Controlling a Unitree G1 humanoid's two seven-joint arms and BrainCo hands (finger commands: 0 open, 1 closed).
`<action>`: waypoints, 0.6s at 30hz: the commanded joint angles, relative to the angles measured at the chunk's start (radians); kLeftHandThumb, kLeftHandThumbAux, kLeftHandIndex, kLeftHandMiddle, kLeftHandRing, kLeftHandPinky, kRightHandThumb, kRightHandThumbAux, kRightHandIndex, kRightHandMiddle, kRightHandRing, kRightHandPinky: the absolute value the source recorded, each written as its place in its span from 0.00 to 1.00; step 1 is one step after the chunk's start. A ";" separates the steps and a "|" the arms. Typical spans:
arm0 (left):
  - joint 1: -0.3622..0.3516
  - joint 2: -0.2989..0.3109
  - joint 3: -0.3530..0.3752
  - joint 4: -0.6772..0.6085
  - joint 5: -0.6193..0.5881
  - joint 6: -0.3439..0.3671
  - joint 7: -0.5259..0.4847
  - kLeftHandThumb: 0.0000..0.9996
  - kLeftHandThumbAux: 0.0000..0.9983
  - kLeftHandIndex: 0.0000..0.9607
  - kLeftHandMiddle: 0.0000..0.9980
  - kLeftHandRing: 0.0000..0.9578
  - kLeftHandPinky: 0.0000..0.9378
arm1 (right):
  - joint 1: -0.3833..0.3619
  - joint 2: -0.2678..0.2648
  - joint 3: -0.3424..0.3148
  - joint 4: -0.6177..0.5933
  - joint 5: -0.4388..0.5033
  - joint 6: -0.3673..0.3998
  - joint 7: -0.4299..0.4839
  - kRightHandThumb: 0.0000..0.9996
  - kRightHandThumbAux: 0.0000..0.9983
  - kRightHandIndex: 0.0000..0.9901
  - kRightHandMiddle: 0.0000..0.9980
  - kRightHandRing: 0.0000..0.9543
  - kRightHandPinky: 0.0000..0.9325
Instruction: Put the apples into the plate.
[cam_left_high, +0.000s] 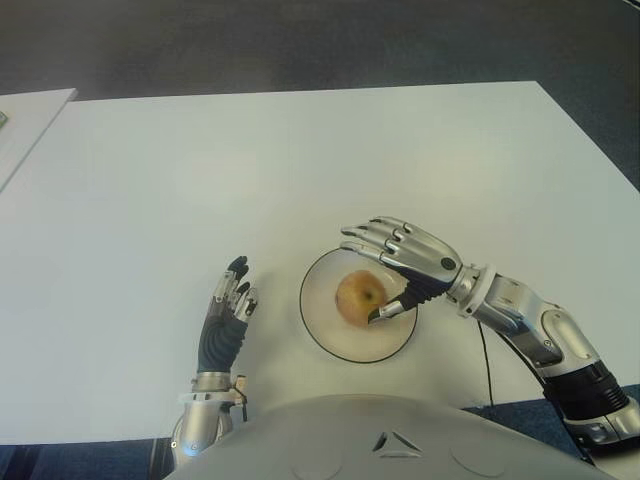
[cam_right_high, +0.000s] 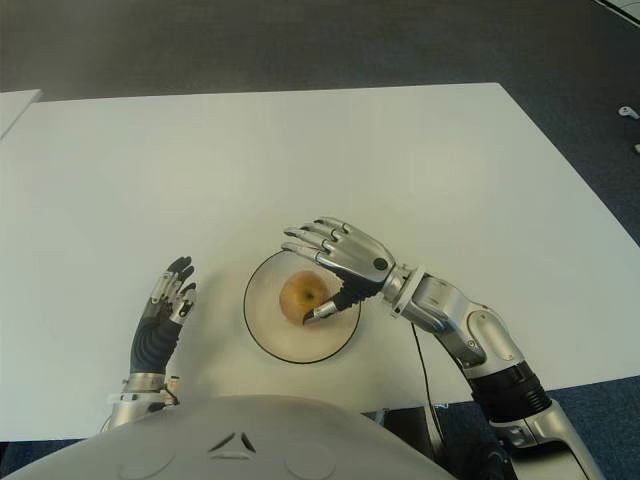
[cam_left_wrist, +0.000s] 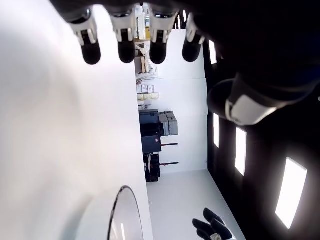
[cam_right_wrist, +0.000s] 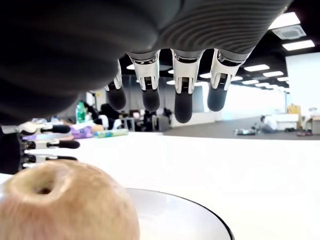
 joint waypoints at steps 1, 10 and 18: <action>0.001 0.002 -0.006 0.006 -0.001 0.004 0.005 0.04 0.45 0.00 0.00 0.00 0.00 | -0.009 0.003 0.002 0.002 0.005 0.011 0.010 0.14 0.18 0.00 0.00 0.00 0.00; 0.001 0.000 -0.006 0.007 -0.002 0.008 0.007 0.05 0.47 0.00 0.00 0.00 0.00 | -0.017 0.003 0.006 0.004 -0.002 0.009 0.008 0.13 0.17 0.00 0.00 0.00 0.00; 0.010 -0.004 -0.017 0.003 0.010 0.008 0.010 0.04 0.47 0.00 0.00 0.00 0.00 | -0.029 -0.003 -0.025 0.003 0.063 0.011 0.018 0.14 0.16 0.00 0.00 0.00 0.00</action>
